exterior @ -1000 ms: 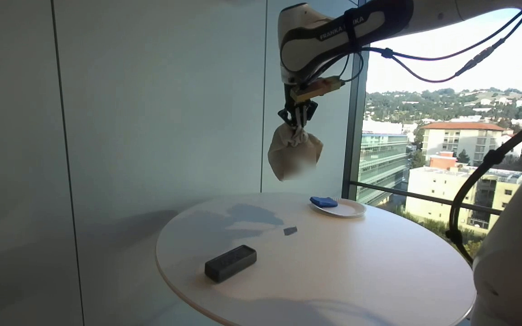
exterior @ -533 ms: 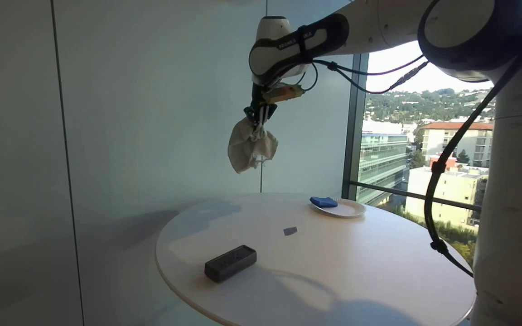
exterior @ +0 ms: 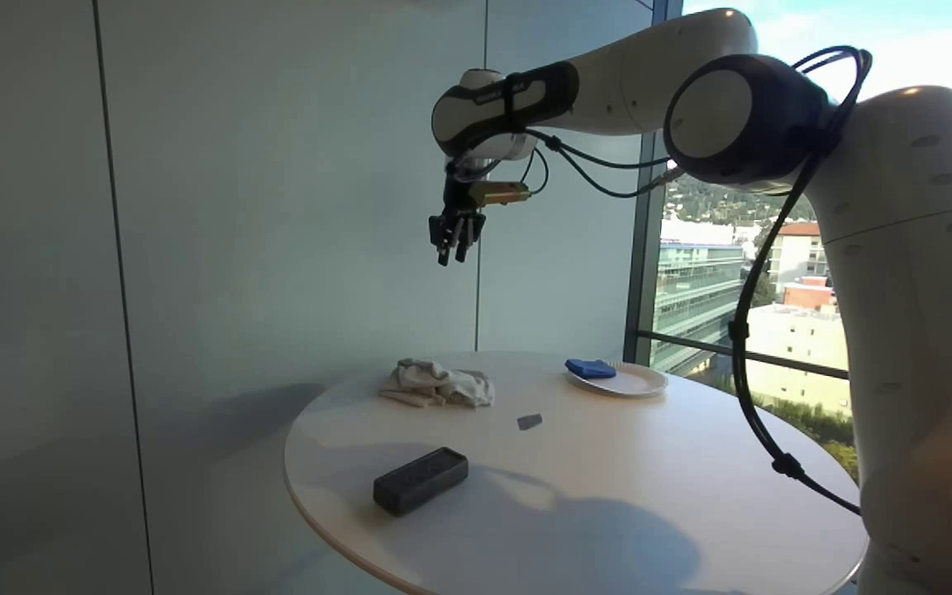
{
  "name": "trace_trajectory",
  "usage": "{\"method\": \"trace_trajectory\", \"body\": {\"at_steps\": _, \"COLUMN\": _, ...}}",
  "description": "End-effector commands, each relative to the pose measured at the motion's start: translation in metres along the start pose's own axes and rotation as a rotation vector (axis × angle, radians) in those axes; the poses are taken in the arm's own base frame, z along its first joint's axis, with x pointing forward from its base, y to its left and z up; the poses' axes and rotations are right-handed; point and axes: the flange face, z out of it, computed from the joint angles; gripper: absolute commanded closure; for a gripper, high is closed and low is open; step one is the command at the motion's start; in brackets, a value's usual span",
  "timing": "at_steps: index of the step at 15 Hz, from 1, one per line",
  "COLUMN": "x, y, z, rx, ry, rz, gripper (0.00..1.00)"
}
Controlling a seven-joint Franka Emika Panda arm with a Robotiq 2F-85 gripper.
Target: Wipe a small part of the table using the towel
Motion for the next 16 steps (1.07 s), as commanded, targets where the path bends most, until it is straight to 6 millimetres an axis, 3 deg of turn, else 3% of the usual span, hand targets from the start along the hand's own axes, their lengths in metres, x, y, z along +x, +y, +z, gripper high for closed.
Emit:
{"method": "trace_trajectory", "body": {"at_steps": 1, "x": 0.002, "y": 0.024, "z": -0.057, "rx": -0.061, "ry": 0.022, "rz": 0.017, "gripper": 0.15}}
{"method": "trace_trajectory", "body": {"at_steps": 3, "x": -0.012, "y": 0.036, "z": -0.085, "rx": -0.076, "ry": -0.019, "rz": 0.059, "gripper": 0.02}}
{"method": "trace_trajectory", "body": {"at_steps": 6, "x": -0.045, "y": 0.044, "z": -0.085, "rx": -0.037, "ry": -0.214, "rz": 0.128, "gripper": 0.00}}
{"method": "trace_trajectory", "body": {"at_steps": 9, "x": -0.079, "y": 0.043, "z": -0.055, "rx": 0.054, "ry": -0.402, "rz": 0.146, "gripper": 0.00}}
{"method": "trace_trajectory", "body": {"at_steps": 12, "x": -0.106, "y": 0.041, "z": -0.008, "rx": 0.117, "ry": -0.574, "rz": 0.202, "gripper": 0.00}}
{"method": "trace_trajectory", "body": {"at_steps": 13, "x": -0.111, "y": 0.042, "z": 0.006, "rx": 0.086, "ry": -0.592, "rz": 0.247, "gripper": 0.00}}
{"method": "trace_trajectory", "body": {"at_steps": 14, "x": -0.097, "y": 0.043, "z": -0.007, "rx": 0.085, "ry": -0.550, "rz": 0.185, "gripper": 0.00}}
{"method": "trace_trajectory", "body": {"at_steps": 16, "x": -0.106, "y": 0.044, "z": 0.015, "rx": 0.085, "ry": -0.604, "rz": 0.218, "gripper": 0.00}}
